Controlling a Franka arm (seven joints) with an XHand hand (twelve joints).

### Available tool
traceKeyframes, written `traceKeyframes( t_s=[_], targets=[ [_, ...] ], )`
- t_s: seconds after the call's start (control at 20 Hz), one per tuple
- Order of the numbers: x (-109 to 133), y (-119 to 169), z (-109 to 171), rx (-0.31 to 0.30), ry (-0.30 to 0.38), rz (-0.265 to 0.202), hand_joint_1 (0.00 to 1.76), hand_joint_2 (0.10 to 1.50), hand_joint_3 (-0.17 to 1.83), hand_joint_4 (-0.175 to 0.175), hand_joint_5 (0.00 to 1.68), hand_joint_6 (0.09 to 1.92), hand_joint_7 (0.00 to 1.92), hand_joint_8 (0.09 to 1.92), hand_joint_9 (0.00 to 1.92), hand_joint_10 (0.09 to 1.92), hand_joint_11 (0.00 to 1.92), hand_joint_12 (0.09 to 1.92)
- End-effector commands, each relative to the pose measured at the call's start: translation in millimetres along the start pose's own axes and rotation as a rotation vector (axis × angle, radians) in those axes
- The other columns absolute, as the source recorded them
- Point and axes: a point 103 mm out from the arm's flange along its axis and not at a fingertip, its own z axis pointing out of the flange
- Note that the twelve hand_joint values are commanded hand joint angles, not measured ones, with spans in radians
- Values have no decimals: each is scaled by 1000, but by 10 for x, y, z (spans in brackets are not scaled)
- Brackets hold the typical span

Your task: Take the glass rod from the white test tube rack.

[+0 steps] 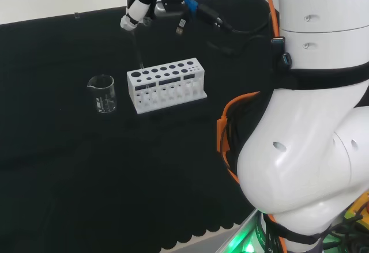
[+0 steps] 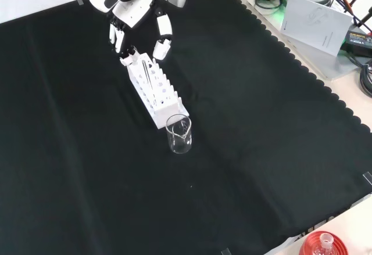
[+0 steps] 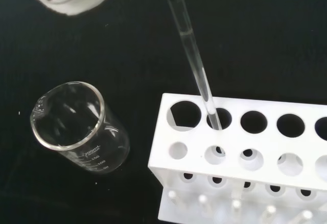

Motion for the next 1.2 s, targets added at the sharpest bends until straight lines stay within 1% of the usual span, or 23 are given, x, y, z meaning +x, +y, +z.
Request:
traceKeyframes(
  t_s=[0.05, 0.2, 0.25, 0.3, 0.35, 0.45, 0.7, 0.8, 0.85, 1.1, 1.2],
  targets=[
    [-63, 13, 47, 9, 1, 7, 798, 576, 669, -146, 537, 825, 922, 639, 976, 585, 681, 1229],
    [-56, 37, 97, 20, -2, 6, 799, 577, 668, -147, 544, 828, 928, 642, 982, 588, 686, 1230],
    [-56, 44, 114, 25, -4, 18, 799, 577, 667, -147, 546, 829, 930, 643, 983, 589, 689, 1230],
    [-54, 54, 131, 26, -3, 19, 800, 577, 667, -148, 548, 830, 931, 643, 984, 589, 691, 1230],
    [-133, 1, 123, 18, 8, 27, 801, 577, 666, -148, 550, 831, 933, 644, 986, 590, 693, 1230],
    [-160, -14, 130, 21, 9, 18, 805, 579, 666, -148, 561, 836, 939, 645, 990, 591, 699, 1230],
    [-56, 108, 207, 35, 6, 8, 829, 586, 657, -148, 626, 841, 978, 632, 1029, 580, 751, 1207],
    [-88, 111, 203, 21, 48, -8, 834, 589, 654, -149, 646, 840, 997, 625, 1049, 573, 782, 1200],
    [-79, 128, 216, 24, 49, -9, 835, 589, 654, -149, 651, 840, 1003, 624, 1055, 571, 791, 1199],
    [-74, 183, 306, 51, 31, -3, 837, 590, 651, -150, 665, 835, 1020, 604, 1075, 554, 810, 1187],
    [-68, 195, 314, 52, 25, -6, 838, 591, 651, -151, 671, 836, 1023, 601, 1079, 552, 815, 1187]
  ],
)
